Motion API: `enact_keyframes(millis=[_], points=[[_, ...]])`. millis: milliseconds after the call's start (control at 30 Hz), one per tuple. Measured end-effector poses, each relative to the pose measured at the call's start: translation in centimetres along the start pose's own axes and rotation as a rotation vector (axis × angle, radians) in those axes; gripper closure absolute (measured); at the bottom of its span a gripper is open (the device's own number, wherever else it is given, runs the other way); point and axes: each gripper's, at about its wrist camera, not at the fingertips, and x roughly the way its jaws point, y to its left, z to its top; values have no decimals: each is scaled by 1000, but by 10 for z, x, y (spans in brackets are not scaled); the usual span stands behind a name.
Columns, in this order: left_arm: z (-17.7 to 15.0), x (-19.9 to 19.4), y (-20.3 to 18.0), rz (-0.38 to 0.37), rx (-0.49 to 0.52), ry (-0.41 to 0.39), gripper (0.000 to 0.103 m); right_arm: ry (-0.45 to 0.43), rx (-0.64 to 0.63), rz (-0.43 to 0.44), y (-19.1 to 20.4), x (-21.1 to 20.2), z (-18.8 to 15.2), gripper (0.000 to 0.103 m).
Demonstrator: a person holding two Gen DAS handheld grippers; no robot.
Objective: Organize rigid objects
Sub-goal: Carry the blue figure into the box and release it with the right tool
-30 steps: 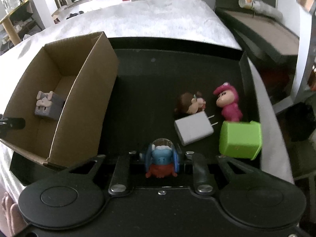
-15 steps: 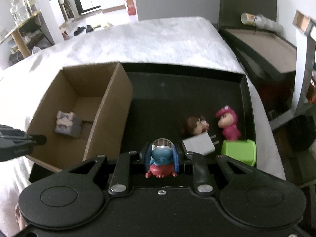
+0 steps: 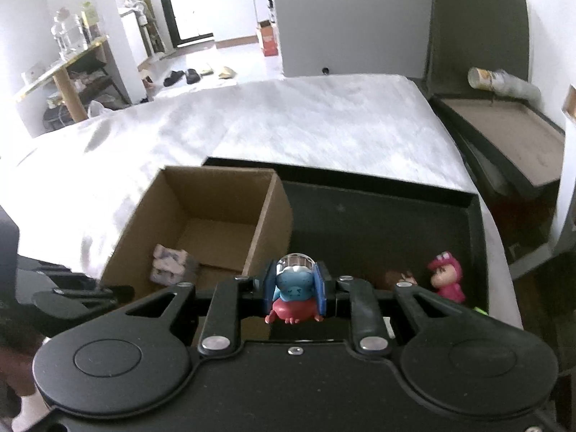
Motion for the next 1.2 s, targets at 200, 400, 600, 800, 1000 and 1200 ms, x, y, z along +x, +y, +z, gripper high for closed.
enact_keyframes(millis=[200, 400, 600, 800, 1000, 1200], points=[[0, 1, 0, 2, -1, 6, 93, -18, -18, 31, 15, 2, 13, 81], [1, 1, 0, 2, -9, 8, 93, -19, -46, 67, 32, 11, 24, 81], [2, 1, 3, -8, -24, 10, 93, -14, -63, 99, 48, 22, 39, 81], [2, 2, 6, -20, -46, 15, 93, -22, -90, 134, 70, 32, 57, 81], [0, 2, 9, -34, -61, 11, 93, -25, -111, 153, 89, 39, 70, 81], [1, 2, 10, -37, -73, 13, 93, -18, -125, 178, 96, 46, 71, 79]])
